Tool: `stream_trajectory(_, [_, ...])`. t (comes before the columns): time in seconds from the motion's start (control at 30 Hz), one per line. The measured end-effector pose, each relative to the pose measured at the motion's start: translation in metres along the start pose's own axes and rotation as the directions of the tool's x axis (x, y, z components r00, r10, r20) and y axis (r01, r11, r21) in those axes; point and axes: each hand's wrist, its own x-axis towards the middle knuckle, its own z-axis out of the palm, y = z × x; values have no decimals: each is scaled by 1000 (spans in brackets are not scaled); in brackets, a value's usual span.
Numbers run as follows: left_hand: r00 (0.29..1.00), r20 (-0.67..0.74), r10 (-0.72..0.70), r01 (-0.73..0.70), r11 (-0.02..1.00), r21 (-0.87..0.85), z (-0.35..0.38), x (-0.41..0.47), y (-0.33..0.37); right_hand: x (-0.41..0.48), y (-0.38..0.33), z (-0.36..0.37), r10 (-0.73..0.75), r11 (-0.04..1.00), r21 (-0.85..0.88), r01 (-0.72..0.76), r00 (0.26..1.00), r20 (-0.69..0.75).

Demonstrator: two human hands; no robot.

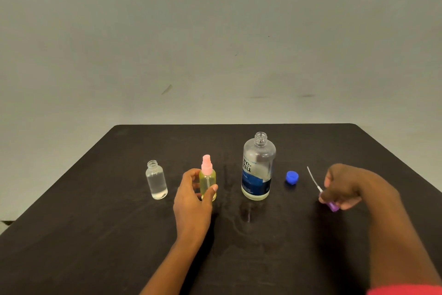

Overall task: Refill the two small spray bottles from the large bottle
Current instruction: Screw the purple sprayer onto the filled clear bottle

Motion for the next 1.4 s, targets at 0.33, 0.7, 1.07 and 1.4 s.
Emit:
stream_trajectory(0.33, [877,-414,243,-198,969,149,-13,1,13,-36,-29,-13,-372,826,104,554,674,-638])
stream_trajectory(0.7, [920,-350,-177,174,984,-40,-40,32,-13,-68,-67,0,-441,619,135,773,485,-755])
stream_trajectory(1.07, [896,-442,-46,4,996,-94,-42,28,-1,-81,-77,1,-475,493,204,846,459,-751])
stream_trajectory(1.4, [842,-301,447,-424,895,142,-30,7,16,-105,-90,9,-671,383,276,881,471,-572])
